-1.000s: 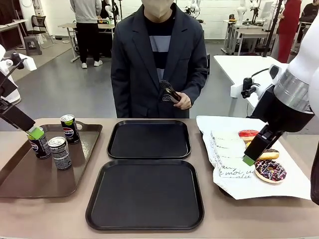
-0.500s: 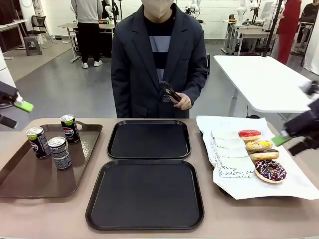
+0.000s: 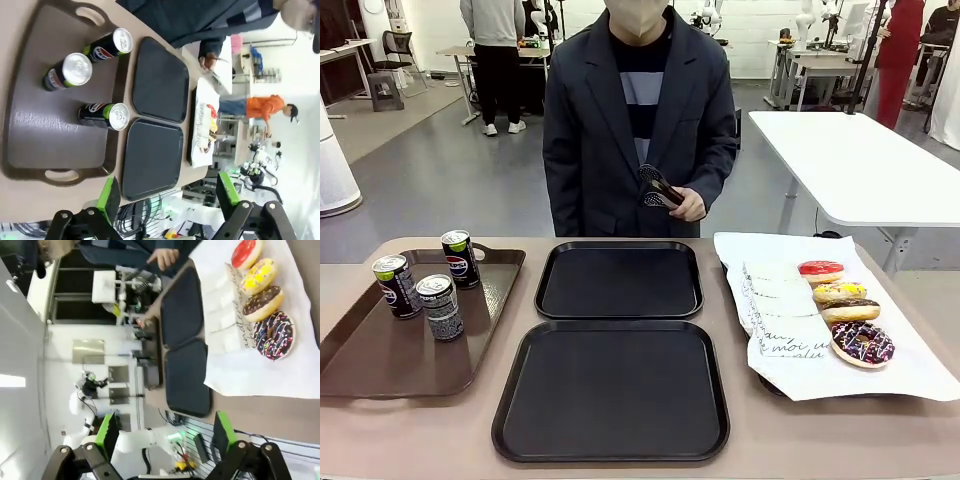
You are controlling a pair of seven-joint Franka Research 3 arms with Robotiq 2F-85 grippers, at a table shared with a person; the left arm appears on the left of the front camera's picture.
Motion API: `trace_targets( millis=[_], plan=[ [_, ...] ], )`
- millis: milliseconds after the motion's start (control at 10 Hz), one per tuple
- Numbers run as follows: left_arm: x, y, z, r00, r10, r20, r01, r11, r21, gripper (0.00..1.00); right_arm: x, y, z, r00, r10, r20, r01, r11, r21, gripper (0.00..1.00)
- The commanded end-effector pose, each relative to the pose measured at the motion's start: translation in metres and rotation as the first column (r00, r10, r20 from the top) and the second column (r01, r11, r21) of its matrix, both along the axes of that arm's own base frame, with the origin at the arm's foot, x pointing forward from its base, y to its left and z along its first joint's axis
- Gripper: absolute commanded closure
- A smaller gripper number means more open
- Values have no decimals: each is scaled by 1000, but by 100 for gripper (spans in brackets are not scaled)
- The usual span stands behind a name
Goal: Set up donuts and drinks on trays.
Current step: Pick up one Pepsi coke and place it on the Flat Tray.
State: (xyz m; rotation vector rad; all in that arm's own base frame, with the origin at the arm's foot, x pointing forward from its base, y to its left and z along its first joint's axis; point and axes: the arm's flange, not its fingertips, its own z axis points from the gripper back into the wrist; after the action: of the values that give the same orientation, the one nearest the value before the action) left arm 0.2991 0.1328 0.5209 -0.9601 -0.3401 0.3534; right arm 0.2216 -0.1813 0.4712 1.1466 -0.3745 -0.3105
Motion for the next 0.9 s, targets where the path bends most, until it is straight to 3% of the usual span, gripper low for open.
trace_targets(
  millis=[0,300,800],
  plan=[
    [-11,24,2,1000,20,-17,-21,998,-52,0,-21,0,3,1000,-9,30,9,1000,-20,0],
    [-25,44,-3,998,39,-43,-39,999,-9,0,-26,-7,7,999,-31,-23,30,999,-44,0],
    [-23,37,0,998,57,-32,-59,997,-48,0,-29,-12,7,999,-43,1,43,999,-4,0]
  ],
)
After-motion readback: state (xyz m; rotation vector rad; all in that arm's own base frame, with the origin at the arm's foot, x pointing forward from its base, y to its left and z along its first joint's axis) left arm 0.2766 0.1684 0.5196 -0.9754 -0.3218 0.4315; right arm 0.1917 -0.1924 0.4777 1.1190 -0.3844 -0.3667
